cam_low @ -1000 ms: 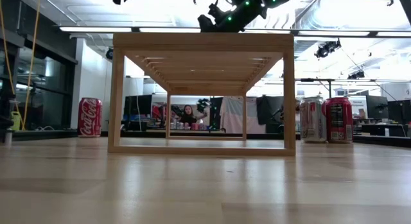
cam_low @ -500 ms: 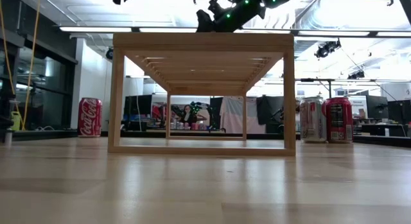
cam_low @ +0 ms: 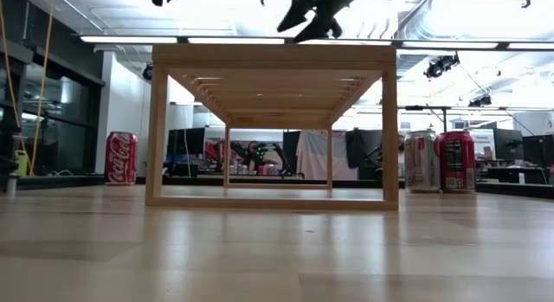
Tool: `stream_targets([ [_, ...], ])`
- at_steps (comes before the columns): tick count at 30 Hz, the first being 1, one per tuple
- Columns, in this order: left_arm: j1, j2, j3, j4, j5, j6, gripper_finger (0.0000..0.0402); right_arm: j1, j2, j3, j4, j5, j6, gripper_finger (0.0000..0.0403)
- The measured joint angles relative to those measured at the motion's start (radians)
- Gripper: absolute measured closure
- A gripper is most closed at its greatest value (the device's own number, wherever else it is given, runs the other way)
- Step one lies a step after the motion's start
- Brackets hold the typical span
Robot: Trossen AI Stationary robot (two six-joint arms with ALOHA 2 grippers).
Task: Place canned beverage on shelf
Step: Put the right green soda can on the shelf aligned with the other green soda can, then put the green soda can on the shelf aligned with the other green soda cans
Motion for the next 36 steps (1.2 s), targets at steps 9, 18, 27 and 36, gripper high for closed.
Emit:
stream_targets([
  [9,0.0,0.0,0.0,0.0,-0.014,0.0,0.0028,0.016,0.068,-0.001,-0.143,0.015,-0.007,0.0384],
  [18,0.0,0.0,0.0,0.0,-0.014,0.0,0.0028,0.016,0.093,-0.001,-0.15,0.04,0.001,0.0398],
  [27,0.0,0.0,0.0,0.0,-0.014,0.0,0.0028,0.013,0.093,-0.001,-0.138,0.041,-0.006,0.04],
  [36,0.001,0.0,-0.001,-0.006,0.038,-0.052,0.0028,0.017,0.019,-0.001,-0.274,0.003,-0.034,0.0402],
])
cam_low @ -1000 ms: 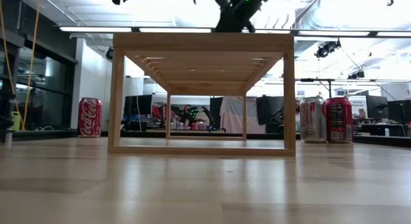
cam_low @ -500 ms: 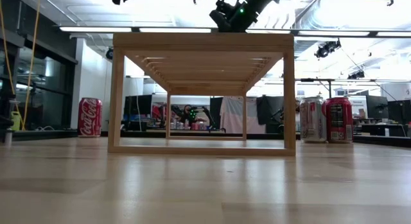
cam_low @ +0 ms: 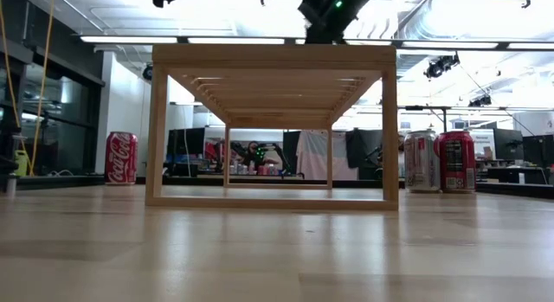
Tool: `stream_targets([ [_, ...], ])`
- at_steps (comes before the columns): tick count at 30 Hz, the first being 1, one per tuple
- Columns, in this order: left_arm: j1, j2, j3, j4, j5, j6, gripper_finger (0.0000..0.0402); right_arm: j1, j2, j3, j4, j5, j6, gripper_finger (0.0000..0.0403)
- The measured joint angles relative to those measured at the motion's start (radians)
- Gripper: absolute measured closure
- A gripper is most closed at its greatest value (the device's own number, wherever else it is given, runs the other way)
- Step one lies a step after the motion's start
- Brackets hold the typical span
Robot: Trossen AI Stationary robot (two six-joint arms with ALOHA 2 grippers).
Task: Place canned beverage on shelf
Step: Put the green soda can on the shelf aligned with the other green soda cans
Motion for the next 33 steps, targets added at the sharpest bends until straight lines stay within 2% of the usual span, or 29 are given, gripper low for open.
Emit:
stream_targets([
  [5,-0.012,0.0,-0.012,0.001,0.113,-0.114,0.0028,0.003,-0.099,0.0,-0.071,-0.069,-0.008,0.0402],
  [9,-0.059,-0.01,-0.056,0.023,0.128,-0.19,0.0028,0.003,-0.177,0.0,-0.076,-0.14,-0.018,0.0403],
  [12,-0.127,-0.026,-0.128,0.08,0.091,-0.268,0.0028,0.003,-0.226,0.0,-0.077,-0.19,-0.014,0.0403],
  [16,-0.258,-0.049,-0.248,0.206,-0.059,-0.311,0.0028,0.008,-0.288,0.0,-0.076,-0.252,0.028,0.0403],
  [18,-0.312,-0.058,-0.295,0.273,-0.131,-0.306,0.0028,0.021,-0.314,0.0,-0.076,-0.27,0.06,0.0403],
  [21,-0.359,-0.07,-0.326,0.323,-0.179,-0.263,0.0028,0.063,-0.346,0.0,-0.077,-0.273,0.111,0.0403],
  [26,-0.377,-0.082,-0.327,0.321,-0.165,-0.138,0.0028,0.136,-0.361,0.0,-0.077,-0.258,0.193,0.0403],
  [33,-0.378,-0.082,-0.327,0.323,-0.13,0.047,0.0028,0.203,-0.361,0.0,-0.114,-0.164,0.254,0.0403],
])
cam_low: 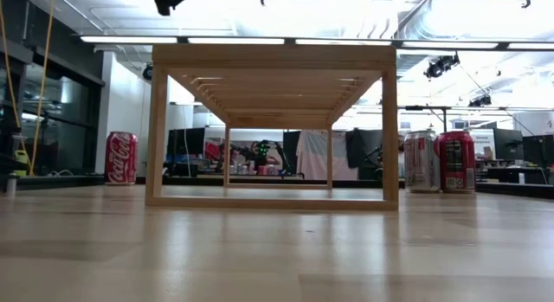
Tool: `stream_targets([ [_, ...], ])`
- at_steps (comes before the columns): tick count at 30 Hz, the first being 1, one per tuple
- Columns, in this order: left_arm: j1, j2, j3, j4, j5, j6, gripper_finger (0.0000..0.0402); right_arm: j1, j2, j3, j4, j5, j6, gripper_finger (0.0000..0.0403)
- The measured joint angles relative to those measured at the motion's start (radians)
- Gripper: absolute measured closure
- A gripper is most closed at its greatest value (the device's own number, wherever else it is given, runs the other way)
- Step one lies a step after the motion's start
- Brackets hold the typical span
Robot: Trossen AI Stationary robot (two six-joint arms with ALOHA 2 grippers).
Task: Place canned beverage on shelf
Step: Put the green soda can on the shelf aligned with the other green soda cans
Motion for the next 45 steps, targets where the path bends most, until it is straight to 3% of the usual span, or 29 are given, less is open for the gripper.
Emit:
stream_targets([
  [7,0.001,0.0,0.0,-0.001,-0.04,0.019,0.0028,0.034,0.0,0.0,-0.029,0.002,-0.015,0.0403],
  [20,0.001,0.001,0.0,-0.008,-0.042,-0.101,0.0028,0.038,0.0,0.0,-0.106,0.002,-0.071,0.0403],
  [28,0.002,0.001,0.0,-0.007,-0.042,-0.102,0.0065,0.038,0.0,0.0,-0.118,0.002,-0.09,0.0403],
  [35,0.002,0.001,0.0,-0.007,-0.042,-0.1,0.0156,0.038,0.0,0.0,-0.124,0.002,-0.09,0.0403],
  [45,0.002,-0.011,0.001,-0.001,-0.042,-0.039,0.0389,0.035,0.0,0.0,-0.128,0.002,-0.09,0.0403],
])
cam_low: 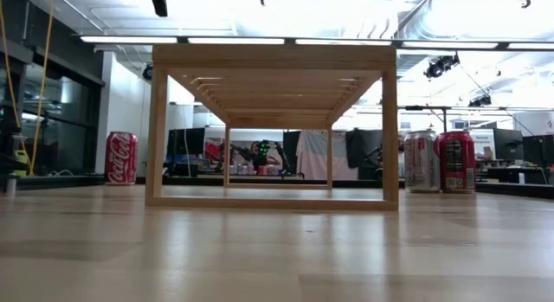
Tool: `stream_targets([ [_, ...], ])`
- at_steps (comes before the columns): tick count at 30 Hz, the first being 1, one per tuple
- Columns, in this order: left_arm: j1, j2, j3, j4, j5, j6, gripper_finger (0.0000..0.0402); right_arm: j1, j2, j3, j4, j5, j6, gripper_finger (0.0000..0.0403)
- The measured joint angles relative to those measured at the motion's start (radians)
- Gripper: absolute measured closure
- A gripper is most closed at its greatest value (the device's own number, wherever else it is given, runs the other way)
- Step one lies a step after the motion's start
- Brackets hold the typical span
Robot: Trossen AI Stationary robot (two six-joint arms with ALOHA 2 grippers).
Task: Place canned beverage on shelf
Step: Put the green soda can on the shelf aligned with the other green soda cans
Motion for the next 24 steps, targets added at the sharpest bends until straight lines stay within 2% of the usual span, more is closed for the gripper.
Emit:
stream_targets([
  [12,-0.002,-0.006,0.001,0.01,0.008,0.0,0.04,0.0,0.0,0.0,0.002,0.0,0.001,0.0403],
  [15,-0.024,-0.003,0.035,-0.059,0.008,0.007,0.0401,0.0,0.0,0.0,0.003,0.0,0.001,0.0403],
  [18,-0.079,0.024,0.142,-0.251,0.019,0.059,0.0401,0.0,0.0,0.0,0.004,0.0,0.0,0.0399],
  [24,-0.281,0.155,0.516,-0.944,0.015,0.06,0.0401,0.0,0.0,0.0,0.001,0.001,0.0,0.038],
])
